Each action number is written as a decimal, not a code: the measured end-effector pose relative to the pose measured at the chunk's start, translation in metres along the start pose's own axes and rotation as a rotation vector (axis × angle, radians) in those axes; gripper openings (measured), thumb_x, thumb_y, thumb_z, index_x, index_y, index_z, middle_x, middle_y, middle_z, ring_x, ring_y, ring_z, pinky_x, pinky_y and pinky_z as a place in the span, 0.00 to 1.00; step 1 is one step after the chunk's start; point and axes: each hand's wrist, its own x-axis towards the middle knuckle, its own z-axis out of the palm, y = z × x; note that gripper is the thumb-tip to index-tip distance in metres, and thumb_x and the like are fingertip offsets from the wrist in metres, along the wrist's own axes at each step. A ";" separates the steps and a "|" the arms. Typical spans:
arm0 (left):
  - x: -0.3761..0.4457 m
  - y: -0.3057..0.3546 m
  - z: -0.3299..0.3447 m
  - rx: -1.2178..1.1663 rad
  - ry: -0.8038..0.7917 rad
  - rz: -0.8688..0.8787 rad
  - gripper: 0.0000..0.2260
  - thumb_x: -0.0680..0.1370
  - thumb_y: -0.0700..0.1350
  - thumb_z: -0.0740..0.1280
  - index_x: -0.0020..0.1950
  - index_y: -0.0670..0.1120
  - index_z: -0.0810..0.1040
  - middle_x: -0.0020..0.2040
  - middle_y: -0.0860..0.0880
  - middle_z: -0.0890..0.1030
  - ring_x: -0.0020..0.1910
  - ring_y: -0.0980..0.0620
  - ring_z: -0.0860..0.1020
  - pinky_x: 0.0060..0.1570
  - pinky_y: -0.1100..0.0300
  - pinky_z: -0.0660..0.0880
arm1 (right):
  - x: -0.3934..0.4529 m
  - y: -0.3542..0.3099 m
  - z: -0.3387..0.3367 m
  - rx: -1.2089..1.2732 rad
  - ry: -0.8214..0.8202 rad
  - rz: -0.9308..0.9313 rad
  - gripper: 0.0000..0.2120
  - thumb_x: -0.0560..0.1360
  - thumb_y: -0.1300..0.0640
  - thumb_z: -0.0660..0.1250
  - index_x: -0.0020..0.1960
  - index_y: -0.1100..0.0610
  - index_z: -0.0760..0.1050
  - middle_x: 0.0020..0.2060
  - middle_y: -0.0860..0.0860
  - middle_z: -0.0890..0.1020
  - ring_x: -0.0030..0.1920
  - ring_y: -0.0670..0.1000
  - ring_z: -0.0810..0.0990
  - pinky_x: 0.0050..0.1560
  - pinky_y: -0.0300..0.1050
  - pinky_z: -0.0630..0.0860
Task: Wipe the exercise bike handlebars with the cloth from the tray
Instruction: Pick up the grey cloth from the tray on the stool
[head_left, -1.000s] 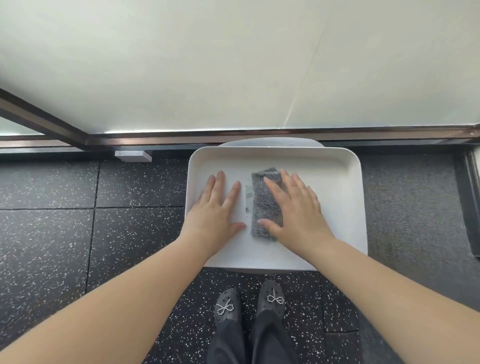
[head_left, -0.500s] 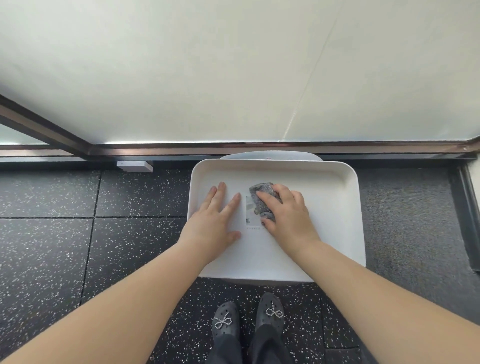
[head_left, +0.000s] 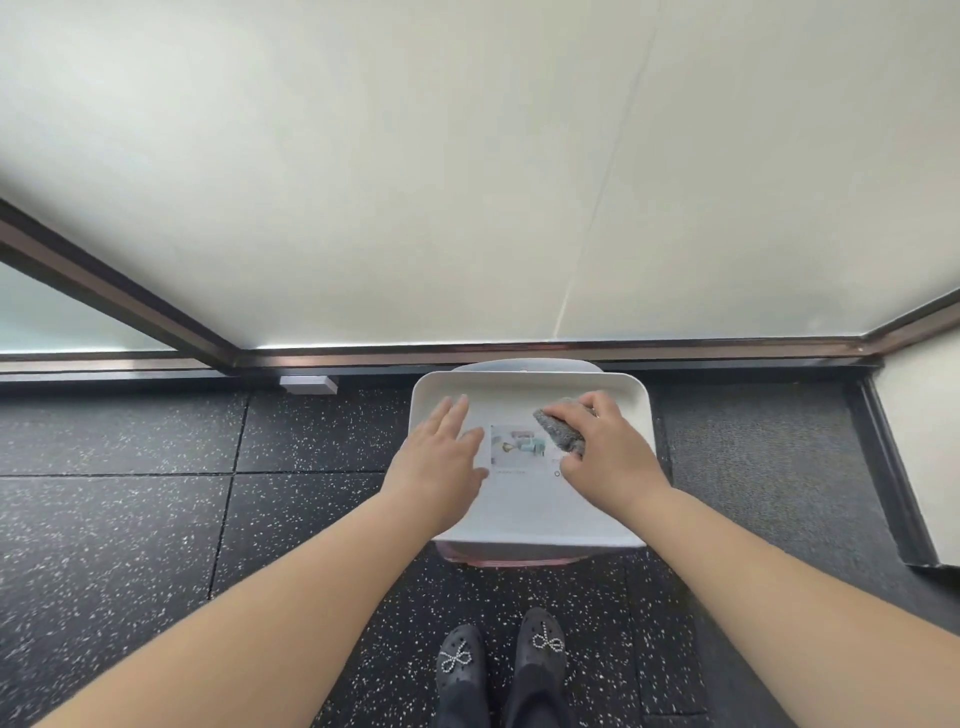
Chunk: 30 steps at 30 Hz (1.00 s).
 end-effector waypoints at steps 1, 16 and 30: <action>-0.005 0.002 -0.010 0.001 0.014 -0.001 0.24 0.81 0.55 0.56 0.76 0.49 0.58 0.79 0.47 0.43 0.77 0.48 0.41 0.75 0.50 0.49 | -0.004 -0.006 -0.011 0.001 0.014 0.007 0.25 0.70 0.62 0.64 0.64 0.45 0.73 0.57 0.48 0.70 0.47 0.52 0.75 0.44 0.41 0.69; -0.129 0.049 -0.098 0.184 0.163 0.167 0.22 0.81 0.52 0.56 0.75 0.50 0.62 0.79 0.46 0.48 0.77 0.47 0.45 0.74 0.52 0.45 | -0.126 -0.067 -0.108 0.000 0.298 -0.020 0.09 0.74 0.41 0.65 0.47 0.44 0.80 0.47 0.45 0.72 0.41 0.48 0.77 0.41 0.45 0.76; -0.236 0.089 -0.056 0.307 0.185 0.321 0.27 0.81 0.51 0.56 0.78 0.48 0.51 0.79 0.47 0.52 0.77 0.47 0.48 0.75 0.51 0.44 | -0.300 -0.045 -0.081 -0.052 0.426 0.237 0.20 0.77 0.47 0.62 0.68 0.45 0.69 0.59 0.50 0.73 0.52 0.53 0.77 0.47 0.46 0.73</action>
